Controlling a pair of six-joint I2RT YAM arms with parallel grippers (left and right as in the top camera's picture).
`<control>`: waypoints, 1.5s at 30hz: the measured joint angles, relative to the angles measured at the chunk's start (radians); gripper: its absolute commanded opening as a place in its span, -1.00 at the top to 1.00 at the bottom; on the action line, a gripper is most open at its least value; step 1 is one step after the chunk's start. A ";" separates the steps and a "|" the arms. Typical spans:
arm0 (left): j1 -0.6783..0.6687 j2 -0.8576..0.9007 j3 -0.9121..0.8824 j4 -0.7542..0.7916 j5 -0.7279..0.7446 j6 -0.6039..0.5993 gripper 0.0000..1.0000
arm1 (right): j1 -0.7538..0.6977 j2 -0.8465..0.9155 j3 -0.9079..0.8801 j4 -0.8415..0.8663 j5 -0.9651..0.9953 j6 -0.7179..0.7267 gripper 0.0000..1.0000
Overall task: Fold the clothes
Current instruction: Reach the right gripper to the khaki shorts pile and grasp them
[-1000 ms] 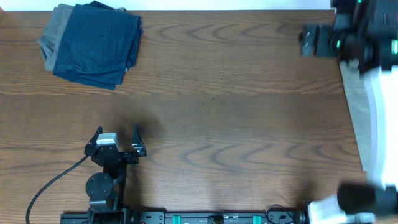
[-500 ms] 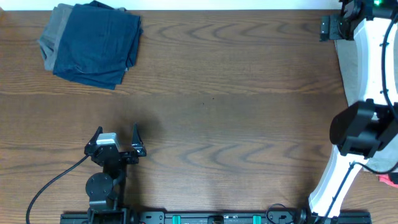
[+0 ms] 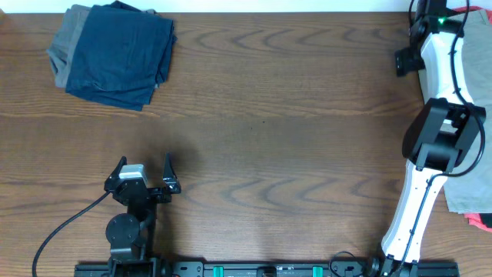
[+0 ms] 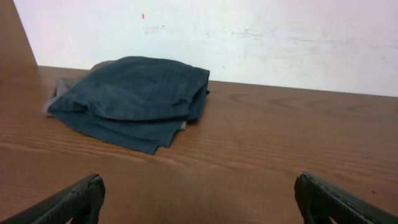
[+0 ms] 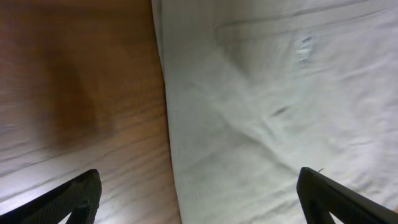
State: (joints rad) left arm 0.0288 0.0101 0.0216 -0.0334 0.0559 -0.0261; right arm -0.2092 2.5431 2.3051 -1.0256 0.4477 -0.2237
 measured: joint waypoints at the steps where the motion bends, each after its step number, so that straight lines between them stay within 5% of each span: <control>1: 0.000 0.000 0.000 0.000 0.000 0.000 -0.96 | -0.002 0.013 0.000 0.005 0.003 -0.004 -0.97; 10: 0.000 0.000 0.000 0.000 0.000 0.000 -0.96 | -0.010 0.048 0.005 0.032 0.033 -0.035 -0.92; 19: 0.000 0.000 0.000 0.000 0.000 0.000 -0.96 | -0.076 0.056 0.005 0.029 0.049 -0.055 -0.58; 37: 0.000 0.000 0.000 0.000 0.000 0.000 -0.96 | -0.088 0.068 0.005 0.013 0.015 0.010 0.98; 45: 0.000 0.000 0.000 0.000 0.000 0.000 -0.96 | -0.088 0.064 0.005 -0.017 0.017 0.090 0.98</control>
State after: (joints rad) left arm 0.0288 0.0101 0.0216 -0.0330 0.0559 -0.0261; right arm -0.2970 2.6072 2.3100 -1.0428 0.4644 -0.1341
